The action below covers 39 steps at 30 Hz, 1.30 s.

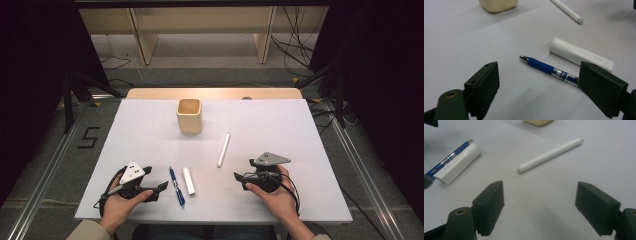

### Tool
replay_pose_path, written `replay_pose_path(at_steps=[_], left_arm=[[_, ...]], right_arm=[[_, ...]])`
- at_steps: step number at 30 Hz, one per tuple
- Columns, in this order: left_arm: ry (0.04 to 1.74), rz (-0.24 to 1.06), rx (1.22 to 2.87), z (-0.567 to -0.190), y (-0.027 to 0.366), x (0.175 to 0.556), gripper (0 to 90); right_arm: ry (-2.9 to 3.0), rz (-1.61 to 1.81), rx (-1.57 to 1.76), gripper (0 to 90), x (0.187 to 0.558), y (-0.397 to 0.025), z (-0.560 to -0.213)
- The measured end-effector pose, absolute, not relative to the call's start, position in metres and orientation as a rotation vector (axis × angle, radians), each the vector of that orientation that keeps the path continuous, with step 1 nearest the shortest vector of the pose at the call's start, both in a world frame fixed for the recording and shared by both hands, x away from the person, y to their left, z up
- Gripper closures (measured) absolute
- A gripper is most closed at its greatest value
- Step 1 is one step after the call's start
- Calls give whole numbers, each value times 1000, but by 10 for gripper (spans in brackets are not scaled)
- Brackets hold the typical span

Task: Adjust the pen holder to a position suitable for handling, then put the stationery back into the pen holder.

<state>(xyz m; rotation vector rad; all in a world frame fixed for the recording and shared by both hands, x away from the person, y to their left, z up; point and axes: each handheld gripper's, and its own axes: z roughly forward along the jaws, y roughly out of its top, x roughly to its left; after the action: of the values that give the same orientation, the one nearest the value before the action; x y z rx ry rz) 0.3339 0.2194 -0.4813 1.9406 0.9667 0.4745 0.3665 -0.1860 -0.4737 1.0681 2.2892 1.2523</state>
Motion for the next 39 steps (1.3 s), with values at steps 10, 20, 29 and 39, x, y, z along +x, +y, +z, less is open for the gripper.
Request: replay_pose_path(at_steps=[10,20,29,39], left_arm=[[969,476,1940,-481,221,334,170],[980,479,1932,-482,222,334,172],[988,484,1925,-482,223,334,173],[1001,493,1921,-481,223,334,177]], right_arm=[[2282,1261,1066,235,368,-184,-474],[2271,1268,1066,234,368,-184,-473],[2270,1272,1059,235,367,-182,-473],[2272,1275,1055,244,365,-180,-473]])
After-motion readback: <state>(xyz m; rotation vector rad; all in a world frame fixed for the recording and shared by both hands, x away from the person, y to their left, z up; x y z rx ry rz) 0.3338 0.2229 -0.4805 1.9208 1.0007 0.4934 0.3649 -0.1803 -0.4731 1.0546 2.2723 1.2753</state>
